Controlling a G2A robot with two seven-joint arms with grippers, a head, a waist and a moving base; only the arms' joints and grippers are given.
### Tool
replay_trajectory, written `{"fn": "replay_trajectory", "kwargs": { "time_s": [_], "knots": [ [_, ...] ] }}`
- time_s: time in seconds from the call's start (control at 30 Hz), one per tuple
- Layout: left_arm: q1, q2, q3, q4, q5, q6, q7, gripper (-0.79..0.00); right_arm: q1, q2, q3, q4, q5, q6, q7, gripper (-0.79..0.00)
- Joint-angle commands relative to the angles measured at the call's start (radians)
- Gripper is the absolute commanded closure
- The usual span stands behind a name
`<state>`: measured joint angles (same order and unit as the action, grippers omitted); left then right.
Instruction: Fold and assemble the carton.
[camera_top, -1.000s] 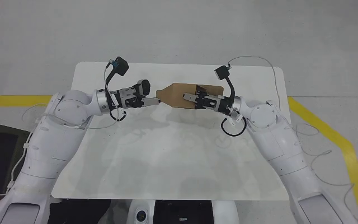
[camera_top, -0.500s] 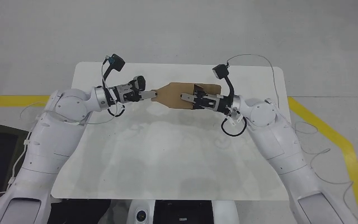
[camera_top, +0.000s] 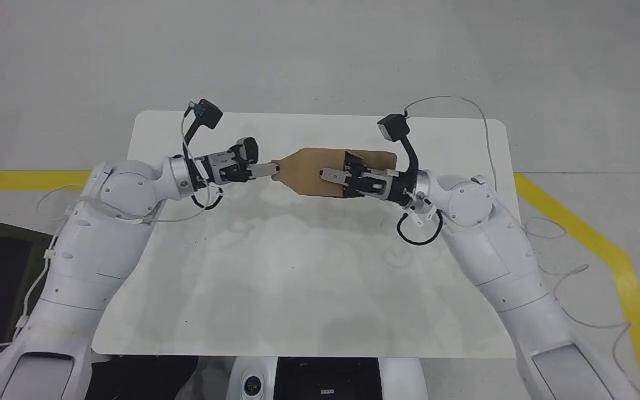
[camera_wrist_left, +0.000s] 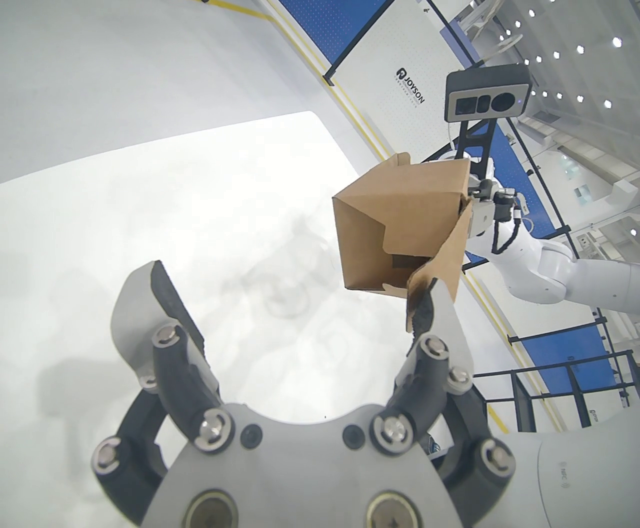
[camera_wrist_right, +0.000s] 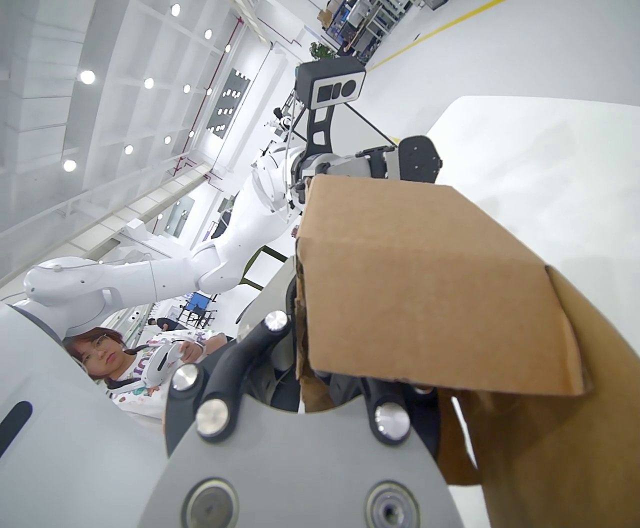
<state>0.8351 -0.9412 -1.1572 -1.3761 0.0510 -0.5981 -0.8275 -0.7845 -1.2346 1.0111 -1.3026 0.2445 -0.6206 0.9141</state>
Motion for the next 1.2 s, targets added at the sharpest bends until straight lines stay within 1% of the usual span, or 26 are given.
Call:
{"fn": "replay_trajectory", "kwargs": {
  "time_s": [0.0,0.67,0.87,1.17],
  "knots": [
    [-0.002,-0.001,0.003,0.003,0.000,-0.001,-0.001,-0.785,0.004,-0.001,-0.004,0.002,0.009,-0.003,0.004,0.000],
    [-0.002,-0.007,0.028,-0.010,-0.006,-0.009,-0.019,-0.785,0.038,-0.022,-0.052,0.028,0.095,-0.060,0.028,0.000],
    [-0.001,-0.009,0.034,-0.006,-0.054,-0.034,-0.029,-0.785,0.050,-0.030,-0.074,0.038,0.109,-0.072,0.033,0.000],
    [-0.006,-0.010,0.032,0.005,-0.092,-0.045,-0.043,-0.785,0.060,-0.038,-0.088,0.053,0.129,-0.085,0.046,0.000]
  ]
}}
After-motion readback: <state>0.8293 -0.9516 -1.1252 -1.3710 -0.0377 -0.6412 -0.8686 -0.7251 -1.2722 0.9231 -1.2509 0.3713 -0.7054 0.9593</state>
